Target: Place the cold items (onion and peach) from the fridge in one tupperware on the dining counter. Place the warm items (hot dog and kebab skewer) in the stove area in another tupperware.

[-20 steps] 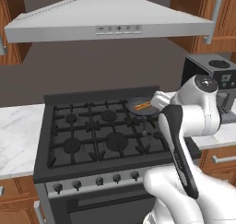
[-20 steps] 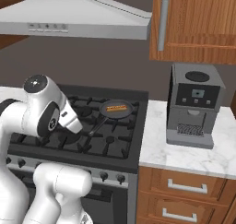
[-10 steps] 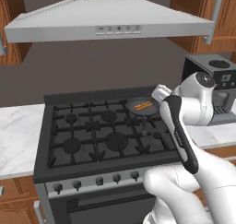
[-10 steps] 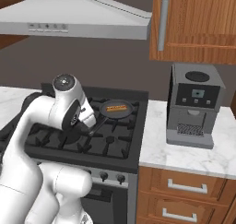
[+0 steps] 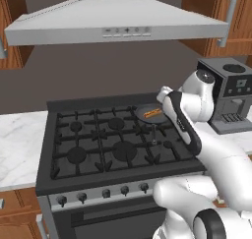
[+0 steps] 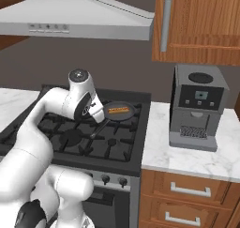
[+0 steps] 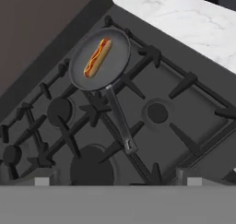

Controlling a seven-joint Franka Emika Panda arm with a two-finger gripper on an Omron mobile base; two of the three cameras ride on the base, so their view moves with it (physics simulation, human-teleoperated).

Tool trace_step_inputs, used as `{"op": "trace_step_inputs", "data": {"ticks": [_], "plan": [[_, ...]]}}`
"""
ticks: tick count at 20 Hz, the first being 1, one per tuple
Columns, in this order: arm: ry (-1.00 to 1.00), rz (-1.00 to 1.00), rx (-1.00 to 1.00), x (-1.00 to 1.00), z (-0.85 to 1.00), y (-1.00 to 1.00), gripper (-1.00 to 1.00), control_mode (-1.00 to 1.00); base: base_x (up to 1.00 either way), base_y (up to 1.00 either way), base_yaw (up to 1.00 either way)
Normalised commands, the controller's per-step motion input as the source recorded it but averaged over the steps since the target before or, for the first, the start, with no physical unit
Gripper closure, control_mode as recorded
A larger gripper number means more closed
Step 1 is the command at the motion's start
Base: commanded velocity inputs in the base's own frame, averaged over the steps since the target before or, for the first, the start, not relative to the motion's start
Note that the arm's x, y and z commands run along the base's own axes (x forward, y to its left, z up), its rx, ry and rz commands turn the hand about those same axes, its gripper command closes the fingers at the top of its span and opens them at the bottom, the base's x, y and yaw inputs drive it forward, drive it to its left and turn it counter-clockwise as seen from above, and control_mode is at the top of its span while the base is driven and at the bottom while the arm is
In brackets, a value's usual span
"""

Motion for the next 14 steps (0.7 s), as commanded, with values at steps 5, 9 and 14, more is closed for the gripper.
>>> {"op": "trace_step_inputs", "data": {"ticks": [5,9,14], "plan": [[0.12,0.0,0.01,0.51,-0.31,-0.1,-1.0,-1.0,0.0,0.0,0.0],[0.16,0.0,0.04,0.56,-0.26,-0.12,-1.0,-1.0,0.0,0.0,0.0],[0.14,0.0,0.03,0.51,-0.29,-0.12,-1.0,-1.0,0.0,0.0,0.0]]}}
